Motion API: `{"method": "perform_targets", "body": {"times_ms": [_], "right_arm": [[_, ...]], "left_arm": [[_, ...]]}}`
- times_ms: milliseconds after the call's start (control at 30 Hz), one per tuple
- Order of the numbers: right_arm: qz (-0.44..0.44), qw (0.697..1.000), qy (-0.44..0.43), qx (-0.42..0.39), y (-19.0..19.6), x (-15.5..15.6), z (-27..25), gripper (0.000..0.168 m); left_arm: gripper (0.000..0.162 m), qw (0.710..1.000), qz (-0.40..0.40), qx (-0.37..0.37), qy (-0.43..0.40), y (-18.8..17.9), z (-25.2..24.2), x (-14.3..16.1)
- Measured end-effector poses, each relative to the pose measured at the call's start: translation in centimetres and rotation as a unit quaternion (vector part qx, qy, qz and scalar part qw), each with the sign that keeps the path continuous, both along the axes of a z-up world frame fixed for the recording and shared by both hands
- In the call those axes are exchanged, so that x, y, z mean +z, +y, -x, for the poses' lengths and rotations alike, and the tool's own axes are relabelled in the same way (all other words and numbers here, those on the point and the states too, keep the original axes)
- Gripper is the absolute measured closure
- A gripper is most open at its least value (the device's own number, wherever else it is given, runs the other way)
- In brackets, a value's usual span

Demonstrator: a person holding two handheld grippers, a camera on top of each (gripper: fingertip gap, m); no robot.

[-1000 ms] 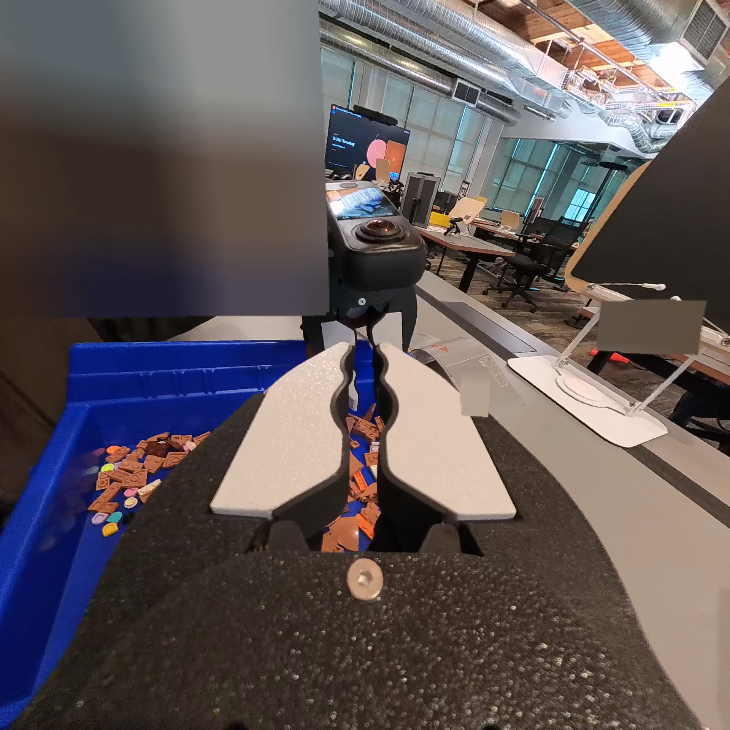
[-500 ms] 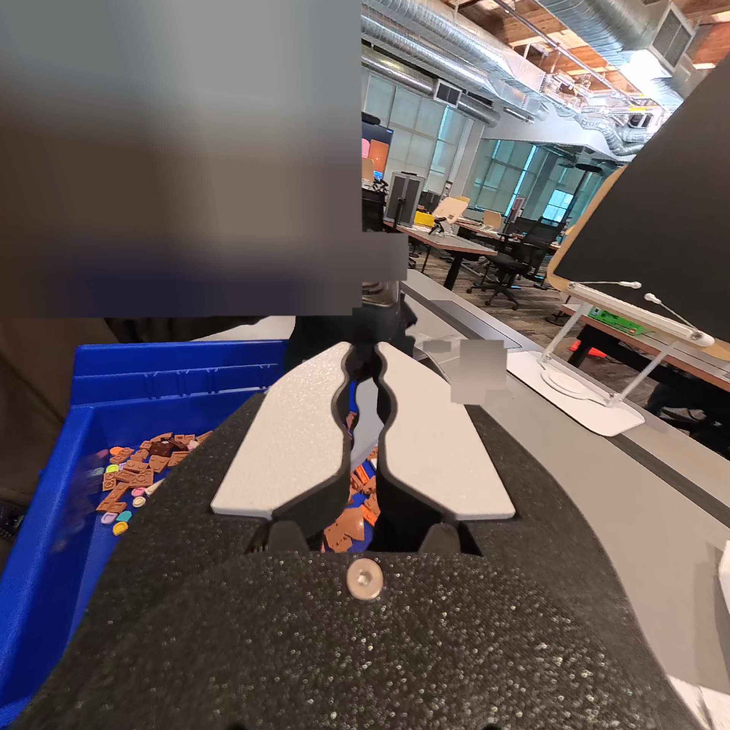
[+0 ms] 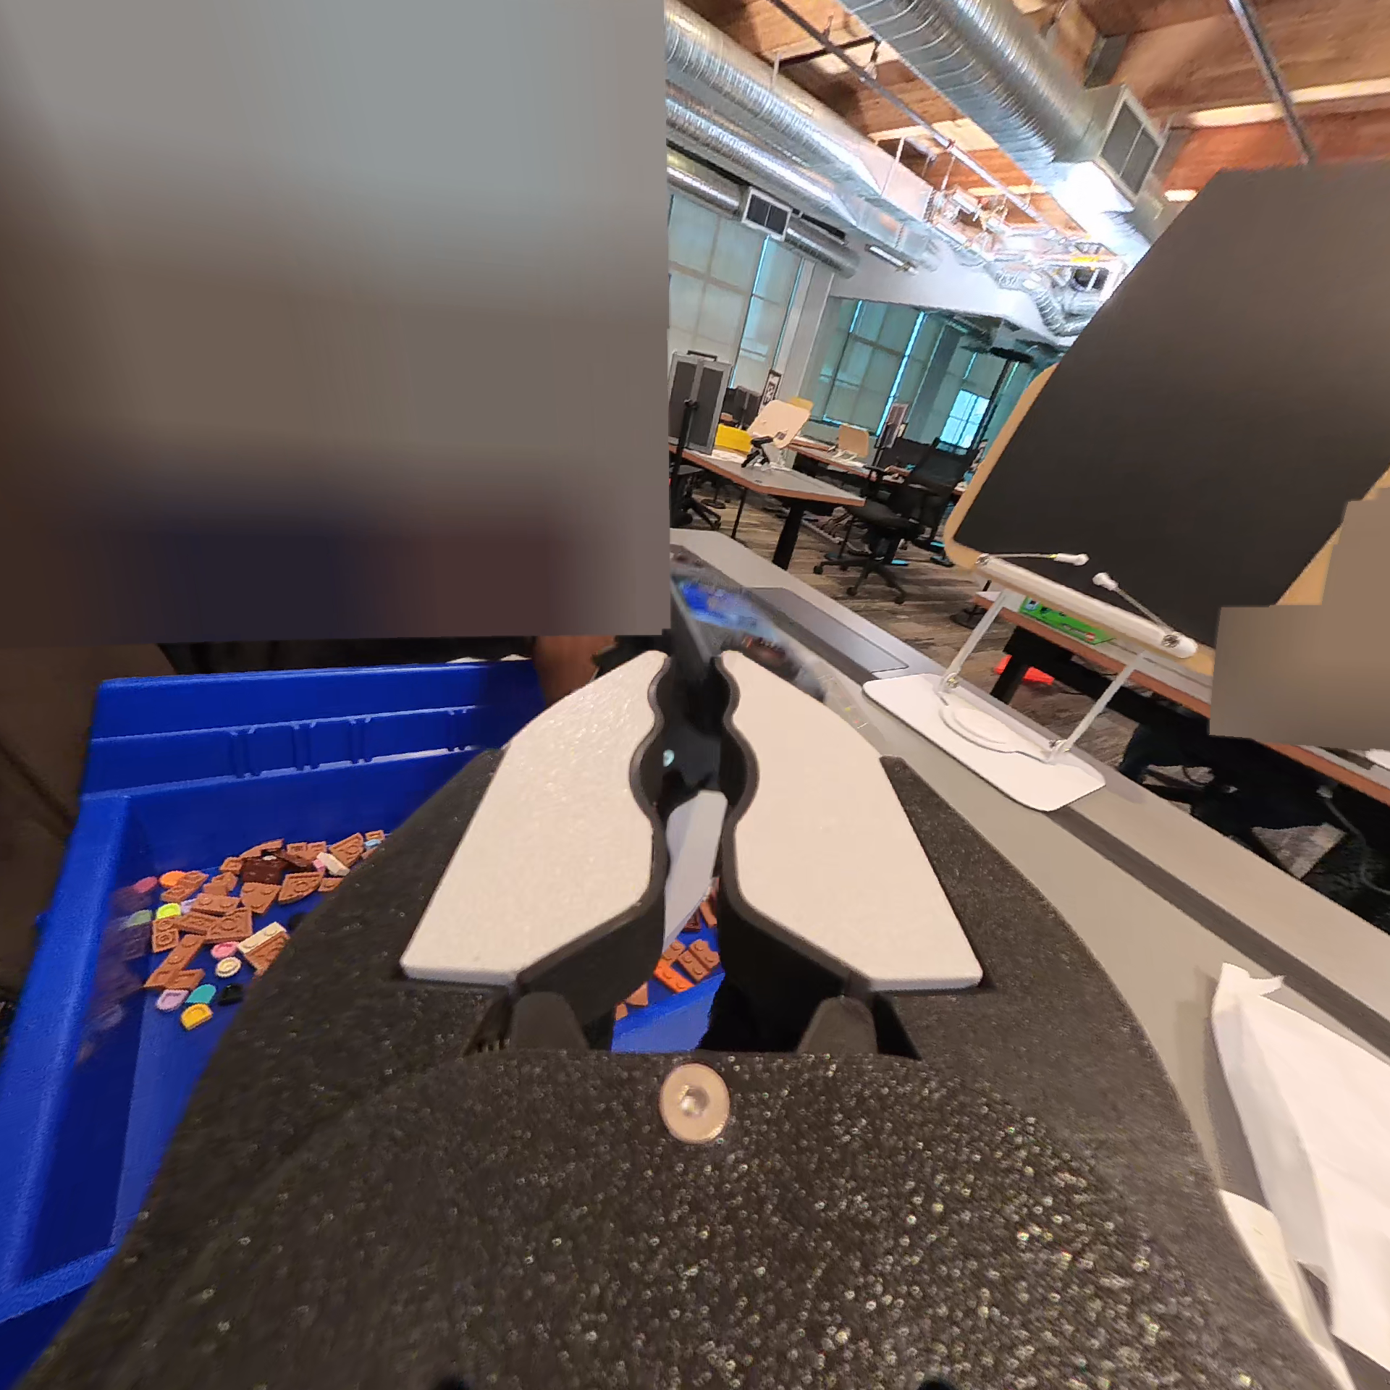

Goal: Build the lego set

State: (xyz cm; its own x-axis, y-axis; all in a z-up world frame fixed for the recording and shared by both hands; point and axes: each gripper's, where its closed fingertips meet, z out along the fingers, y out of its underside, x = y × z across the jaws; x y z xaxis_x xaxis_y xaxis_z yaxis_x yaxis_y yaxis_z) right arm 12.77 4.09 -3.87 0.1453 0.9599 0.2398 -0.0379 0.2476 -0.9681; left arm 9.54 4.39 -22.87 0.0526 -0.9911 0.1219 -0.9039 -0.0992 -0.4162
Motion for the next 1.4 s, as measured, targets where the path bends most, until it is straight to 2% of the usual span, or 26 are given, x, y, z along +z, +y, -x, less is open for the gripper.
{"method": "perform_targets", "body": {"times_ms": [233,333,533,700,800,967,1100,1400], "right_arm": [[-0.005,1.0,0.014,-0.003,0.1,0.8,-0.8,0.16],[-0.004,1.0,0.012,-0.001,0.0,0.7,-0.7,0.16],[-0.006,1.0,0.012,0.0,-0.1,0.7,-0.6,0.16],[-0.006,1.0,0.017,-0.004,0.2,1.0,-0.8,0.16],[-0.007,1.0,0.02,-0.006,0.3,1.1,-1.0,0.16],[-0.005,1.0,0.017,-0.004,0.3,1.0,-1.1,0.16],[-0.006,1.0,0.018,-0.003,0.3,1.0,-1.2,0.16],[-0.005,1.0,0.015,-0.001,0.2,1.1,-1.0,0.16]], "left_arm": [[0.135,0.997,0.018,-0.071,-0.003,-2.5,-1.7,-0.5],[0.139,0.998,0.029,-0.059,-0.005,-2.3,-1.8,-0.6],[0.143,0.999,-0.014,-0.033,0.029,-0.2,-0.5,-0.8],[0.143,0.996,-0.006,-0.077,-0.044,-1.8,-2.7,1.3],[0.142,0.994,0.005,-0.096,-0.056,-2.5,-3.7,1.1],[0.14,0.995,-0.001,-0.096,0.011,-2.0,-2.5,-1.0],[0.14,0.997,0.004,-0.077,0.032,-1.7,-1.6,-1.0],[0.141,0.997,-0.018,-0.077,0.016,-1.7,-0.5,1.7]]}}
